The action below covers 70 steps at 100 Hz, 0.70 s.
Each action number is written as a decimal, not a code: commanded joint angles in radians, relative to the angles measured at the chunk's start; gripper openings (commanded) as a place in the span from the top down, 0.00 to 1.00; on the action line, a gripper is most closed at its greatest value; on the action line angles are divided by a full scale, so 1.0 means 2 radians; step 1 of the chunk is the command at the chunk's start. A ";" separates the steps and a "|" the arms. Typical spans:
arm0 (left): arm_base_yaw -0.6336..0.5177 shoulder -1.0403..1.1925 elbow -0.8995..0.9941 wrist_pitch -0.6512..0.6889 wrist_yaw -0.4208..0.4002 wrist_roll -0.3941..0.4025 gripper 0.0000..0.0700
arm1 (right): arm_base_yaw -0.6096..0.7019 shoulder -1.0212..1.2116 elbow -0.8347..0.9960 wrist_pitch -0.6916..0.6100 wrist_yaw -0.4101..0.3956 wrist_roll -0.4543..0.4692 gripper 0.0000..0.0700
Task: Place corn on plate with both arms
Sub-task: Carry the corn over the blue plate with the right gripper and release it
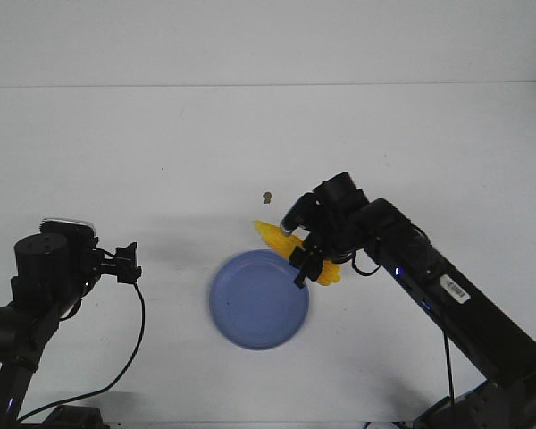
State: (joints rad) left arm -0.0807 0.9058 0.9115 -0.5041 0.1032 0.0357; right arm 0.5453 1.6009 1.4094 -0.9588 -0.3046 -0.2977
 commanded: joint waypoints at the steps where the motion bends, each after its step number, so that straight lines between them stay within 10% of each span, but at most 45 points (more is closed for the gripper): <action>1: 0.000 0.004 0.007 0.003 0.000 -0.002 0.28 | 0.023 0.021 0.007 0.008 0.014 0.030 0.72; 47: 0.000 0.004 0.007 0.002 0.000 -0.007 0.28 | 0.084 0.097 0.007 0.007 0.024 0.069 0.67; 70: 0.000 0.004 0.007 0.002 0.000 -0.007 0.28 | 0.090 0.099 0.007 0.004 0.024 0.072 0.31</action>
State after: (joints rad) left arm -0.0807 0.9058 0.9115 -0.5053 0.1032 0.0315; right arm 0.7128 1.7775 1.4094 -0.9527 -0.2573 -0.1665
